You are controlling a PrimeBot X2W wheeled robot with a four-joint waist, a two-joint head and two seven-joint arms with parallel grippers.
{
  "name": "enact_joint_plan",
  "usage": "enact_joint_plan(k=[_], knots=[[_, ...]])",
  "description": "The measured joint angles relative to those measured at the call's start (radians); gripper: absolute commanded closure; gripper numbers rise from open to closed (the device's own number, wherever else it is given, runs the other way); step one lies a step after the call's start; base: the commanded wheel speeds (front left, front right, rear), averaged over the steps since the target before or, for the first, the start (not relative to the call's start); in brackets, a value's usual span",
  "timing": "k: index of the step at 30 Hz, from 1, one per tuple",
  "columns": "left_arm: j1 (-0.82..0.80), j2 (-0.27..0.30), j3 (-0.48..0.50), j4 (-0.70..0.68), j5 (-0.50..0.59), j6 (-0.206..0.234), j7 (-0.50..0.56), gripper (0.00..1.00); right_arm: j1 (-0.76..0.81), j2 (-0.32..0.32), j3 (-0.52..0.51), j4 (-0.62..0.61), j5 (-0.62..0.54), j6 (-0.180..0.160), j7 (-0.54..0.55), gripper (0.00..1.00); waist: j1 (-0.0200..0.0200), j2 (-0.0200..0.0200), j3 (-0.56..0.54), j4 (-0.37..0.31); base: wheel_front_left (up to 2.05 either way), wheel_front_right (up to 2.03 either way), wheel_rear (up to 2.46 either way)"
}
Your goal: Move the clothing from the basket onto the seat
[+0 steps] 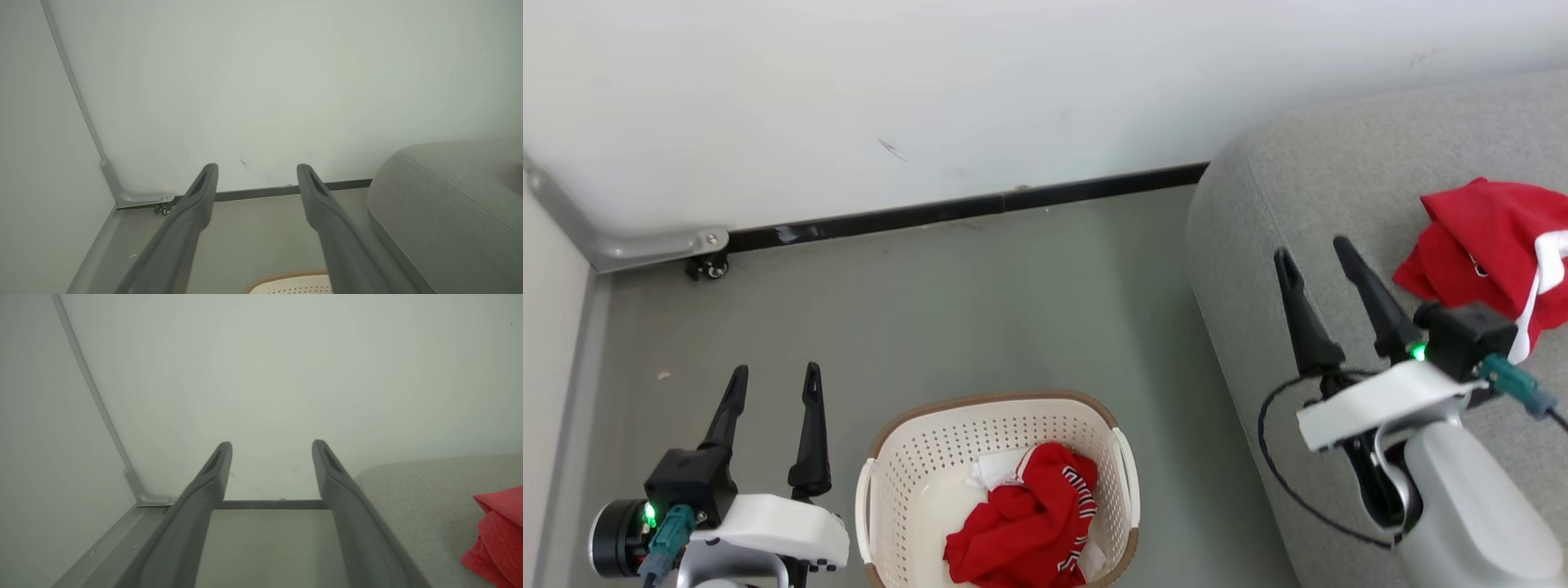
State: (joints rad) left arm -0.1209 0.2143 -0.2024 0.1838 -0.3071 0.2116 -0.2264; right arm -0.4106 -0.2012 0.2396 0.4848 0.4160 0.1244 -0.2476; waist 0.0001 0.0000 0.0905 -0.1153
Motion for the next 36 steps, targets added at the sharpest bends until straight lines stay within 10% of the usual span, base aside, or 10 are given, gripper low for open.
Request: enact_joint_plan(k=[36], knots=[[0.096,-0.01,-0.005,0.109,-0.009,-0.009,-0.013,0.0,0.342,0.133,-0.104,-0.127,-0.188,0.0,0.019,0.0,0.0,0.0001,-0.146,0.026,0.0,0.0,0.0]])
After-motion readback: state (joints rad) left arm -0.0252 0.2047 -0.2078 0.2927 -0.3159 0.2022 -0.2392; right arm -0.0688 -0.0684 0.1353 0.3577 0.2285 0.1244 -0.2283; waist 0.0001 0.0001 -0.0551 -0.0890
